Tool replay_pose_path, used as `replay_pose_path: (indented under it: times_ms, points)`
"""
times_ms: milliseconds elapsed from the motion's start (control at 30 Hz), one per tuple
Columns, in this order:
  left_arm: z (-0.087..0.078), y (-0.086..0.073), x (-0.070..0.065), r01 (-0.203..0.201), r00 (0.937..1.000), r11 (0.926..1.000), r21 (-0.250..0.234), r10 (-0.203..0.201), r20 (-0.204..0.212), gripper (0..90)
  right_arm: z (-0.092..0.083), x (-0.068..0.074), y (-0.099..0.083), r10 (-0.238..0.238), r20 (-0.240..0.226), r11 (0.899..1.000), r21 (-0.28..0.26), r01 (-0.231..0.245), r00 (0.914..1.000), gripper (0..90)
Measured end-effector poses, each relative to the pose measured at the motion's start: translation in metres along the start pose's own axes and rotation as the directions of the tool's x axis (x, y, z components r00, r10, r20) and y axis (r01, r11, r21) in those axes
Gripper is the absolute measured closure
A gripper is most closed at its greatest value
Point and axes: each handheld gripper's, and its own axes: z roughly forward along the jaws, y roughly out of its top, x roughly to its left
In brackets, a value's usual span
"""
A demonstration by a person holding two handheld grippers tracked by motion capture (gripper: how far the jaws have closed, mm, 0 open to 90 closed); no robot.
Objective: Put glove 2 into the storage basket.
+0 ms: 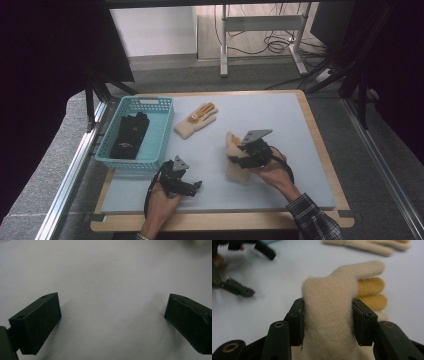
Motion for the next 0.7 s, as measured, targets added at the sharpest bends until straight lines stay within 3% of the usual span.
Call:
replay_pose_path:
  times_ms: [67, 133, 200, 300, 433, 533, 700]
  points:
    - [0.000, 0.000, 0.000, -0.002, 1.0000, 1.0000, 0.002, 0.002, 0.000, 0.9, 0.013, 0.010, -0.003, -0.024, -0.013, 1.000, 0.018, 0.024, 0.9996, 49.2]
    - [0.000, 0.000, 0.000, -0.002, 1.0000, 1.0000, 0.002, 0.002, 0.001, 0.9, 0.024, 0.016, -0.008, -0.016, -0.044, 1.000, 0.022, 0.017, 0.9989, 46.6]
    - [0.000, 0.000, 0.000, -0.002, 1.0000, 1.0000, 0.002, 0.002, 0.001, 0.9, 0.032, 0.021, -0.012, -0.006, -0.080, 0.999, 0.033, 0.008, 0.9967, 38.4]
    - [0.000, 0.000, 0.000, -0.002, 1.0000, 1.0000, 0.002, 0.002, 0.001, 0.9, 0.030, 0.023, -0.013, -0.029, -0.059, 0.999, 0.025, 0.031, 0.9978, 33.4]
    - [0.000, 0.000, 0.000, -0.002, 1.0000, 1.0000, 0.003, 0.002, 0.001, 0.9, 0.015, 0.005, -0.011, 0.025, -0.011, 1.000, -0.015, -0.025, 0.9996, 37.0]
    - [0.000, 0.000, 0.000, 0.000, 1.0000, 1.0000, 0.003, 0.000, 0.001, 0.9, 0.006, -0.016, -0.018, 0.092, 0.034, 0.996, -0.008, -0.092, 0.9952, 50.3]
    - [0.000, 0.000, 0.000, 0.001, 1.0000, 1.0000, 0.003, -0.001, 0.001, 0.8, 0.004, -0.034, -0.029, 0.163, 0.065, 0.987, -0.008, -0.163, 0.9845, 61.6]
